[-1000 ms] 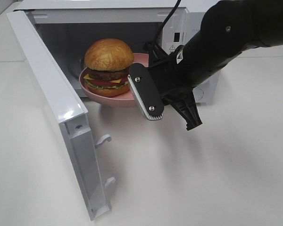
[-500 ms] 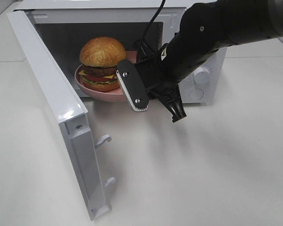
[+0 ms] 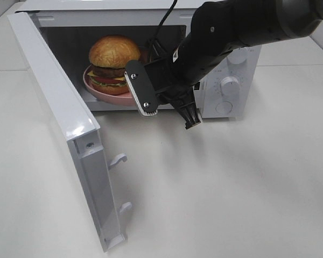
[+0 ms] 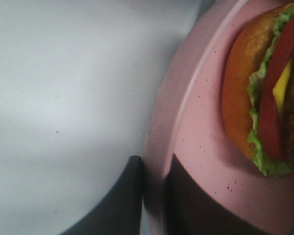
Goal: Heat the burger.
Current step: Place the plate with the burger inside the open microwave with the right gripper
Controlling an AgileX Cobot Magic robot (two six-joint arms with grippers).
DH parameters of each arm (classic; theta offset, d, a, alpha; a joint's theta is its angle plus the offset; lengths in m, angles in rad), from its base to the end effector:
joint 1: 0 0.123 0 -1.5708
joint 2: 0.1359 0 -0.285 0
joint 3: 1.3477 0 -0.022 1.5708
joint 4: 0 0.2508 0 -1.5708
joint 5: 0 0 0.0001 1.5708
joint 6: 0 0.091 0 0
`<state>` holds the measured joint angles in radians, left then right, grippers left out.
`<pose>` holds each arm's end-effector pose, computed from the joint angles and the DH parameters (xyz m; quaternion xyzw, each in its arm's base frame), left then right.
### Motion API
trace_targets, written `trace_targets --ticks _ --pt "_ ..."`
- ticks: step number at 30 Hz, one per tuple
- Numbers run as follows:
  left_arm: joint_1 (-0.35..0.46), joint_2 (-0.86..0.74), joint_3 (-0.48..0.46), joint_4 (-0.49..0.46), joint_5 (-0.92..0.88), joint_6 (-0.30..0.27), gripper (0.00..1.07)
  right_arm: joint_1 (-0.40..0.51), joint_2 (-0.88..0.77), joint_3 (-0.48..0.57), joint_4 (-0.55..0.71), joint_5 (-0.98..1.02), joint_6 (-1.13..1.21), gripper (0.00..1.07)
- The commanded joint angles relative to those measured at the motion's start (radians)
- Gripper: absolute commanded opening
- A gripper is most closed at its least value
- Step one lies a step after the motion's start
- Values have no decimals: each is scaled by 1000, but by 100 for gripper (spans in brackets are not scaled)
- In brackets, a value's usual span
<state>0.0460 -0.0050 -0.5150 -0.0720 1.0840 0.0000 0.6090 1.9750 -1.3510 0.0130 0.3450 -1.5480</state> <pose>-0.0082 -0.0062 0.2797 -0.0175 0.8534 -0.0240 0.5205 0.3534 0.2469 0.1878 -0.8271 0.4493 -0.1491 0.3030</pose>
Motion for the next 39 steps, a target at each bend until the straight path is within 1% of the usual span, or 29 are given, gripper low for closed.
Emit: trace_targets --ticks 1,7,8,10,14,15,18,21,33,39 --pt "-1 -13 1 -2 -17 -13 100 -8 10 -50 -13 -65 13 3" --pt "-1 -13 1 -2 -17 -13 100 -8 44 -106 -62 -64 36 3" --pt "-1 -13 1 -2 -17 -14 100 -8 61 -135 -72 -61 46 3" --pt "-1 -13 1 -2 -17 -15 100 -8 69 -147 -72 -61 46 3" --pt "-1 -13 1 -2 -17 -15 100 -8 117 -212 -73 -57 46 4" --pt "-1 -13 1 -2 -17 -15 100 -8 117 -212 -73 -57 46 4" --pt "-1 -13 1 -2 -17 -15 100 -8 154 -265 -73 -39 57 4" --pt "-1 -13 1 -1 -17 -16 100 -8 176 -287 -76 -38 60 4" --pt "-1 -13 1 10 -17 -20 100 -28 204 -298 -79 -42 92 6" --pt "-1 -13 1 10 -17 -20 100 -39 204 -298 -101 -42 126 9"
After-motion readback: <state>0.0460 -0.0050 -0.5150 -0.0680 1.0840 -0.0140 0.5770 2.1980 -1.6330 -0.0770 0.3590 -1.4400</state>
